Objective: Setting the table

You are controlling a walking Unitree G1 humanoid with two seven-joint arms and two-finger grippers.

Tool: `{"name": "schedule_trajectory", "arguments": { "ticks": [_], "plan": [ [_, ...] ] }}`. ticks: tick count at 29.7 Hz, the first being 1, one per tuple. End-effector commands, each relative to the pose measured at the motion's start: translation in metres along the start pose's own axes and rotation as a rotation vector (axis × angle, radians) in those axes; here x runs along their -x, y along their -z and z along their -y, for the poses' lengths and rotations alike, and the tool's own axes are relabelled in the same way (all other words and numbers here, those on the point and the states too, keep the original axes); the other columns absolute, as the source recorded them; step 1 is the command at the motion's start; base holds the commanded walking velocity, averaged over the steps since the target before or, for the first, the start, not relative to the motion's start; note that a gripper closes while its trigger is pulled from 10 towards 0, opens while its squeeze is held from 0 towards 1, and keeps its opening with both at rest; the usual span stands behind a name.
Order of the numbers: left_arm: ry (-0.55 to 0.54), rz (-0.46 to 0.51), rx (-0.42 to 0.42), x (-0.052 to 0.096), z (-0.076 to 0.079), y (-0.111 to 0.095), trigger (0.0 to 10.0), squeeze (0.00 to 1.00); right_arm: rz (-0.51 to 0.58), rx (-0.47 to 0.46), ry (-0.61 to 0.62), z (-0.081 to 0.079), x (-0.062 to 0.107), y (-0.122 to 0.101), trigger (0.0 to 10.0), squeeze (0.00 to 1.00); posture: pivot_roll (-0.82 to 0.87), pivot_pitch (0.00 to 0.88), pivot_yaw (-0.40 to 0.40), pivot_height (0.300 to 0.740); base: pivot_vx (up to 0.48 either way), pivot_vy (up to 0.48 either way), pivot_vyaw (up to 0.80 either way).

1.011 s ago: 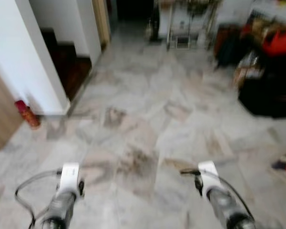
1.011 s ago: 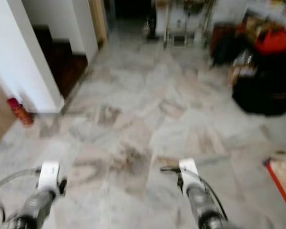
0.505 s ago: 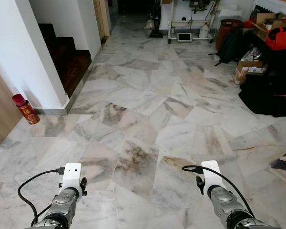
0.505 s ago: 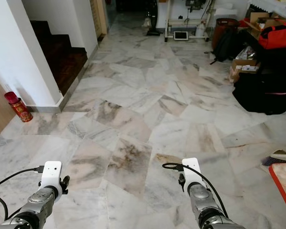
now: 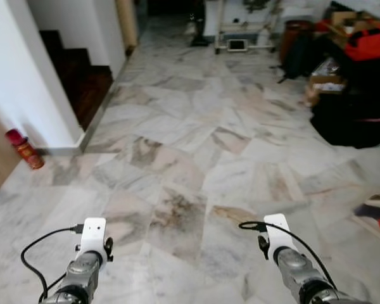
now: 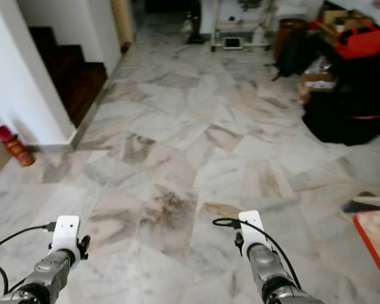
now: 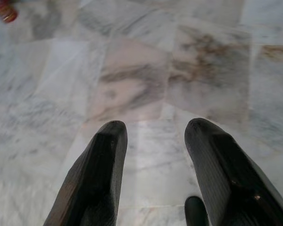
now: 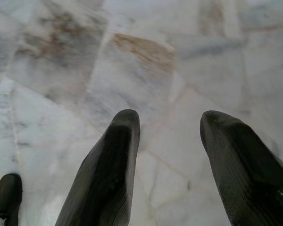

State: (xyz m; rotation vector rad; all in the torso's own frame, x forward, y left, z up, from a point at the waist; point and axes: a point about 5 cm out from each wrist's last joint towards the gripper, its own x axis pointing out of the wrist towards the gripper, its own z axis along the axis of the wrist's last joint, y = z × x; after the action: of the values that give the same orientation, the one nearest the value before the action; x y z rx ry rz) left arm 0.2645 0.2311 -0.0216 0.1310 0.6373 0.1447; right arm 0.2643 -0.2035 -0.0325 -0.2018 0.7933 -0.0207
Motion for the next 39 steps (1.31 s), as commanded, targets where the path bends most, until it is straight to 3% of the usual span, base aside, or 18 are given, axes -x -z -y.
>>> {"name": "schedule_trajectory", "arguments": {
  "ticks": [1,39],
  "plan": [
    [-0.008,-0.007,0.008,0.000,-0.002,0.001,10.0,0.00,-0.002,-0.001,-0.005,0.000,0.000,-0.002,10.0,0.00,-0.01,0.000,0.016,0.740,0.000,0.000,-0.67],
    [0.000,0.026,0.009,-0.003,0.005,-0.011,10.0,0.00,-0.005,0.038,-0.015,0.002,-0.001,-0.005,10.0,0.00,-0.01,0.000,0.017,0.740,0.000,0.000,-0.65]
  ]
}}
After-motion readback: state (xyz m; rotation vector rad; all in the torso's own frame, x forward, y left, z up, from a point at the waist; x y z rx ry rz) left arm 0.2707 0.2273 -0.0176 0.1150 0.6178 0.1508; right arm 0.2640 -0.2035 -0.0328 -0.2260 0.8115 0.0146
